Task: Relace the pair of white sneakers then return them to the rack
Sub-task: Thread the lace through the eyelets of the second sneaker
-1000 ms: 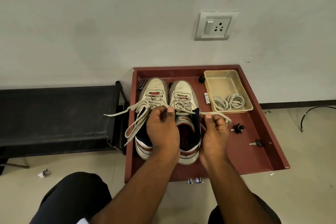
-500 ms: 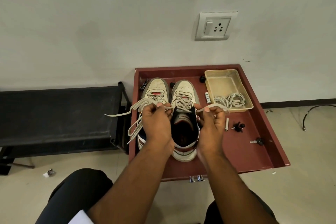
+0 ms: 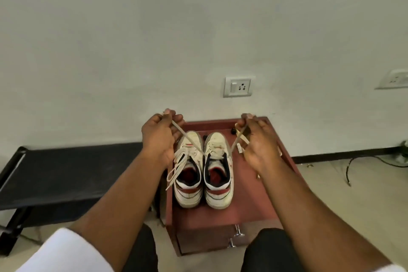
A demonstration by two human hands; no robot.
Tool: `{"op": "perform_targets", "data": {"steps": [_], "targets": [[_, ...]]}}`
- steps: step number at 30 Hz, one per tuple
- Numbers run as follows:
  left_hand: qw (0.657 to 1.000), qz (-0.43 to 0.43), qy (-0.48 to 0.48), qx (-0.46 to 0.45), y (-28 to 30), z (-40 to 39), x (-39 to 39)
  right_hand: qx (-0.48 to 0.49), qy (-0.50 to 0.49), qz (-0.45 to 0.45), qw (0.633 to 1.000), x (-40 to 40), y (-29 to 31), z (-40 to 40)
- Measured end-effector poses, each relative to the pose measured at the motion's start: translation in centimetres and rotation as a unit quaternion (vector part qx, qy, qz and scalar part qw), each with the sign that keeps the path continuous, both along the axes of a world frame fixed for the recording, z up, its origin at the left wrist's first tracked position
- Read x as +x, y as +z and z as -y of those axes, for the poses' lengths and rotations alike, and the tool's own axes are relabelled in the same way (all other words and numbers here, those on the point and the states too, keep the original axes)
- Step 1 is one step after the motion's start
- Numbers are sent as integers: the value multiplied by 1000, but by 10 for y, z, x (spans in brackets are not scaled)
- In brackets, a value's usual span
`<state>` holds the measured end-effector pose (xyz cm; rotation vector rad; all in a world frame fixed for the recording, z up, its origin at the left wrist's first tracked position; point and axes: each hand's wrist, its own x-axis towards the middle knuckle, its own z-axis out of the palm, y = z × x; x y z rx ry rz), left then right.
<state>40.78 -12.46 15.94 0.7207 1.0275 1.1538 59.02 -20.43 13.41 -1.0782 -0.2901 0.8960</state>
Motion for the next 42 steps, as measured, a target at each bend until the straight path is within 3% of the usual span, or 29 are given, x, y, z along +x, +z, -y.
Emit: {"op": "perform_targets", "data": {"steps": [7, 14, 22, 26, 36, 42], "targets": [[981, -97, -56, 156, 97, 9, -8, 24, 43, 164, 985, -19, 111, 0], [957, -145, -92, 234, 158, 19, 4, 69, 39, 258, 963, -35, 179, -4], [919, -197, -77, 334, 174, 19, 20, 81, 31, 323, 942, -41, 183, -6], [922, -187, -71, 332, 176, 18, 28, 64, 13, 390, 918, -36, 184, -10], [924, -139, -109, 339, 183, 22, 39, 89, -16, 395, 914, -19, 190, -4], [917, -153, -113, 350, 185, 25, 39, 68, -18, 399, 914, -12, 195, 4]]}}
